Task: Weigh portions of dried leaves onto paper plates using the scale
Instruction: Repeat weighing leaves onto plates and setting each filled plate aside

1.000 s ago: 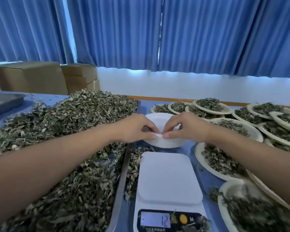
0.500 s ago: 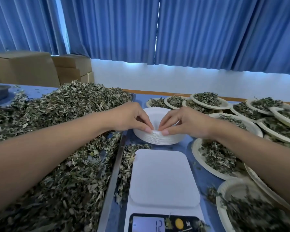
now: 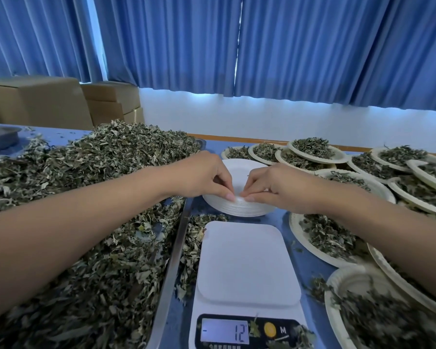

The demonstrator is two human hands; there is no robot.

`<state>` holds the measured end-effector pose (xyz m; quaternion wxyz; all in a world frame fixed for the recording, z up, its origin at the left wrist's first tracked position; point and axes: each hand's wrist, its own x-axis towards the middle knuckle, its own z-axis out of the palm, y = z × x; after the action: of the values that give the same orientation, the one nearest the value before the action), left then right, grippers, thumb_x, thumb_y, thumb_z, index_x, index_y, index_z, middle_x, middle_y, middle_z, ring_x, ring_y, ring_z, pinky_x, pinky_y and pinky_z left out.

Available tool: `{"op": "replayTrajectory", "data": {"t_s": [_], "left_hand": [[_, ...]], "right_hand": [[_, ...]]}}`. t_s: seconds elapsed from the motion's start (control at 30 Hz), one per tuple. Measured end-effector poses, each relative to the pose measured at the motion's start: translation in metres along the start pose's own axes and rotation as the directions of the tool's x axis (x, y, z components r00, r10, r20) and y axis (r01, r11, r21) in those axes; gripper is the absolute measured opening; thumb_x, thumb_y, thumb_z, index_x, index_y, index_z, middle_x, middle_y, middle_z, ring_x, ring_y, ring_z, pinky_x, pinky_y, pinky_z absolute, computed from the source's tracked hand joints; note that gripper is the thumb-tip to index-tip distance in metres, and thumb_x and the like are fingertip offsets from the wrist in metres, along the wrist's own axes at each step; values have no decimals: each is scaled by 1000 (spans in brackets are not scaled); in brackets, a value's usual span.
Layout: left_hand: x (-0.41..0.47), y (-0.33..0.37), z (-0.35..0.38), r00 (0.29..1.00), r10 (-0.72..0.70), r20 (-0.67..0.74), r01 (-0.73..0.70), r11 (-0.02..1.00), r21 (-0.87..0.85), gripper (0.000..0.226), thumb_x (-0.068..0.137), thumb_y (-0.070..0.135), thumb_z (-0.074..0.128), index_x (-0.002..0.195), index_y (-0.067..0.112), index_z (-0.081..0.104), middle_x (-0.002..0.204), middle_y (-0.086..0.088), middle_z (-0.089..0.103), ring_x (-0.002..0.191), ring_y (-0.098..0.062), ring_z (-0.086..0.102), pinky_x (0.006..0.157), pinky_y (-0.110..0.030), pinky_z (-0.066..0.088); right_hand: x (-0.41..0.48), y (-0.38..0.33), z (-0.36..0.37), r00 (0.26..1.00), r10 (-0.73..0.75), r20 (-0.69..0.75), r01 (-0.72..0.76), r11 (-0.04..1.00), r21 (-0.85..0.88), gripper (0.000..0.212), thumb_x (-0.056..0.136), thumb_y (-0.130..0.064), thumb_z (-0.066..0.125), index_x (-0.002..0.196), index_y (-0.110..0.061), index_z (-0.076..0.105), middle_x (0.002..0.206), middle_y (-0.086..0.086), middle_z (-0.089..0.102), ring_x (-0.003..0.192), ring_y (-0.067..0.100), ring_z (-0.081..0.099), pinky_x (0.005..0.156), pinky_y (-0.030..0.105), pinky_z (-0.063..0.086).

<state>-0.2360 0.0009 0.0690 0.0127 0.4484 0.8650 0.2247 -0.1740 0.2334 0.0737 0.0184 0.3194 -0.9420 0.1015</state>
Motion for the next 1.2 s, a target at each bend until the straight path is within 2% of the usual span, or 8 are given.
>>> {"op": "replayTrajectory", "data": {"t_s": [0.17,0.33,0.6,0.7,0.77,0.87,1.0,1.2], "left_hand": [[-1,1,-1,1000,-6,21,6,1000,17,16,83,42,79,92,29,82,81,12,76,79,-14,69,81,-46,54],[0,2,-2,1000,-11,26,10,1000,20,16,84,40,79,93,28,82,83,11,77,82,-14,70,82,-46,54],[2,1,-2,1000,-8,18,8,1000,2,15,85,39,79,94,27,82,83,15,76,81,-4,69,79,-30,52],[2,1,-3,1000,-16,17,16,1000,-3,16,85,38,79,95,27,82,84,15,77,82,-5,69,79,-30,53],[2,1,-4,1000,-20,24,20,1000,7,15,86,38,78,95,27,82,84,16,76,82,-4,69,80,-31,54],[0,3,-6,999,-20,36,19,1000,17,15,87,36,78,96,25,82,85,17,77,82,-2,69,80,-31,55],[-4,7,-5,999,-5,43,3,999,46,15,89,33,76,98,23,82,86,14,77,80,-8,70,81,-40,55],[-7,16,-4,995,51,81,-65,982,176,18,97,33,66,99,22,80,87,0,76,79,-27,67,78,-47,51]], "right_hand": [[3,-9,-6,999,-7,40,12,994,-113,22,101,-36,61,104,-25,80,101,-17,64,84,11,61,84,41,50],[3,-15,-9,997,-19,81,34,980,-196,24,102,-37,58,105,-25,79,106,-17,64,90,13,62,87,40,49],[2,-17,-14,995,-34,99,57,970,-237,26,104,-36,56,108,-23,78,107,-15,64,90,12,60,88,38,48],[3,-20,-17,990,-36,136,76,950,-304,30,105,-35,51,105,-18,76,108,-11,64,89,16,60,86,37,46],[3,-24,-16,987,-49,153,108,906,-409,33,107,-33,44,102,-17,73,108,-8,63,86,18,60,83,38,47],[2,-30,-10,982,-54,179,154,776,-611,34,108,-30,32,109,-19,64,109,-3,58,85,24,62,79,41,52],[1,-34,-3,968,-56,245,228,608,-760,20,106,-16,36,112,-15,55,108,2,52,84,27,61,77,41,54],[9,-40,-4,962,-13,272,229,579,-783,14,99,-5,44,102,-12,55,98,6,52,71,28,56,67,42,52]]}}
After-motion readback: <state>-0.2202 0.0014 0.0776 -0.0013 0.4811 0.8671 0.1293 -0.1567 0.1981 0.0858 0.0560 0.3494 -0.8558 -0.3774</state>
